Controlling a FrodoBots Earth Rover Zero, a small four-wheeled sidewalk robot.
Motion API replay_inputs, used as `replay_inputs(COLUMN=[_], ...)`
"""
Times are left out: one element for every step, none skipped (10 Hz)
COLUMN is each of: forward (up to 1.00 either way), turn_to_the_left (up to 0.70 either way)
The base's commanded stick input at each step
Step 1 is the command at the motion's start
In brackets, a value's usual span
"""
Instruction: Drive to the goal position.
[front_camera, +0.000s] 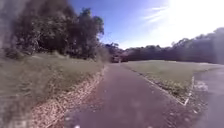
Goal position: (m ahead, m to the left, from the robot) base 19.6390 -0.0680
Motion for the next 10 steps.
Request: replay_inputs(forward=[0.70,0.70,0.70,0.70,0.70,0.70,0.70,0.70,0.70,0.70], turn_to_the_left=[0.00,0.00,0.00,0.00,0.00,0.00,0.00,0.00,0.00,0.00])
